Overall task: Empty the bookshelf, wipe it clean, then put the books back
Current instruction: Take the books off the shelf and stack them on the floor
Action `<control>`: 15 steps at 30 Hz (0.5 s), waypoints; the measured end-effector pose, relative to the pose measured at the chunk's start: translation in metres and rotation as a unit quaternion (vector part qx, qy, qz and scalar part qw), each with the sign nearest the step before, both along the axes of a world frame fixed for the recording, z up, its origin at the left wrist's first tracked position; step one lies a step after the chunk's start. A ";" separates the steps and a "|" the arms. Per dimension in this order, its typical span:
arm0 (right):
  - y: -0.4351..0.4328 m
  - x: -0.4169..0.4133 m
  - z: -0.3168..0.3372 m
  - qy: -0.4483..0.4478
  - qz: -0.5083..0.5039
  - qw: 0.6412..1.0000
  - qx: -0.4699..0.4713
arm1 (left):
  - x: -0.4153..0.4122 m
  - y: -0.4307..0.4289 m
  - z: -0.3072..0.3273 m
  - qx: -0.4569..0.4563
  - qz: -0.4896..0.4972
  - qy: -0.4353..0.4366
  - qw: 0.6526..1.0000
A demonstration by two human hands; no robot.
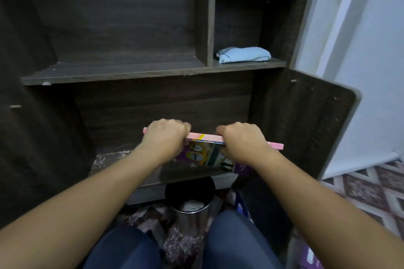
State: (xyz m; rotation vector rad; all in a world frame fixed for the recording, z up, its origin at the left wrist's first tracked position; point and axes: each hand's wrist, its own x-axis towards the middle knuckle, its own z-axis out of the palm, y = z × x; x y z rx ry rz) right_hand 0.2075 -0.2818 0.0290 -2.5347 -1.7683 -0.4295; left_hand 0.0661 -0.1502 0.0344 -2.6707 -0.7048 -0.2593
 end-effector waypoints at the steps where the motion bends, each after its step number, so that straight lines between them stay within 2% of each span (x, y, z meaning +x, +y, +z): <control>1: -0.012 0.004 0.002 0.022 -0.010 0.999 -0.026 | 0.011 -0.011 0.000 -0.014 -0.022 0.006 1.000; 9: -0.116 0.043 -0.004 0.188 -0.131 0.962 -0.147 | 0.079 -0.094 -0.014 -0.125 -0.186 0.078 0.971; 15: -0.193 0.070 -0.021 0.231 -0.185 0.931 -0.214 | 0.131 -0.157 -0.037 -0.167 -0.273 0.137 0.937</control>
